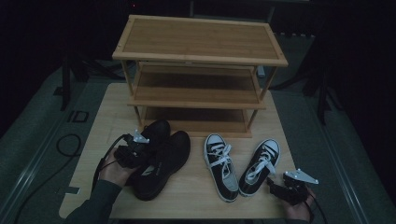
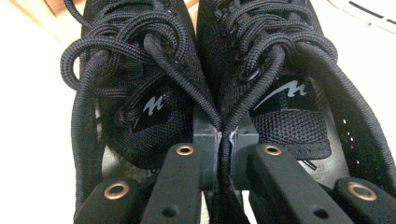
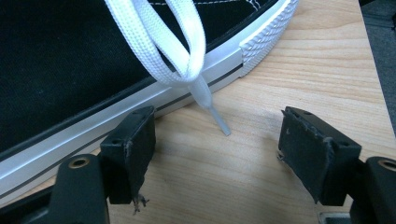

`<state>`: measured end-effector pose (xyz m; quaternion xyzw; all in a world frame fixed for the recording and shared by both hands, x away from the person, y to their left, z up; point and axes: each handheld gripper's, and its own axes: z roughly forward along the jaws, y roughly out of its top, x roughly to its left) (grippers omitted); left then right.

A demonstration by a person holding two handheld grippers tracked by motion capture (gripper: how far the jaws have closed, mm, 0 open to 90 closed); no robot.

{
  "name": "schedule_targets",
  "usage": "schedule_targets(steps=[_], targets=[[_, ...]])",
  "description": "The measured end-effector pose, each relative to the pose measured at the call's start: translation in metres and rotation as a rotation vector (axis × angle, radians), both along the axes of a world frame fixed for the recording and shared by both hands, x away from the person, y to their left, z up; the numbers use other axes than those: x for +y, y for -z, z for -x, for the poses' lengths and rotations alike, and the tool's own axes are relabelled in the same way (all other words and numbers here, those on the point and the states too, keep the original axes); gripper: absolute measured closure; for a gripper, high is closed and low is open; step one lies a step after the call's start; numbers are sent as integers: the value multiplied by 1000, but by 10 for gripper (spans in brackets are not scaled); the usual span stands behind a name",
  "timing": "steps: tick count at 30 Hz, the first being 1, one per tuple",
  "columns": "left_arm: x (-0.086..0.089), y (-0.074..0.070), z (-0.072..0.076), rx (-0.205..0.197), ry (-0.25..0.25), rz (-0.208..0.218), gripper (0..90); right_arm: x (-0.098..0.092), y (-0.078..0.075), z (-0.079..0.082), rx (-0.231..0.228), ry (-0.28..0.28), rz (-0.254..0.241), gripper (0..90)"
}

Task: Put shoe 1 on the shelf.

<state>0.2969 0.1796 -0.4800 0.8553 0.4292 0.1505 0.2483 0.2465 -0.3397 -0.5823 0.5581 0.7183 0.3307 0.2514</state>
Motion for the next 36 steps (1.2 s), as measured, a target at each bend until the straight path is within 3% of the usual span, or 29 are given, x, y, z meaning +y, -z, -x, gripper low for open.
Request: schedule_targets(steps=[36], targets=[[-29,-12,-26,-42,17,1,851,0,0,0,0,0,0,269]])
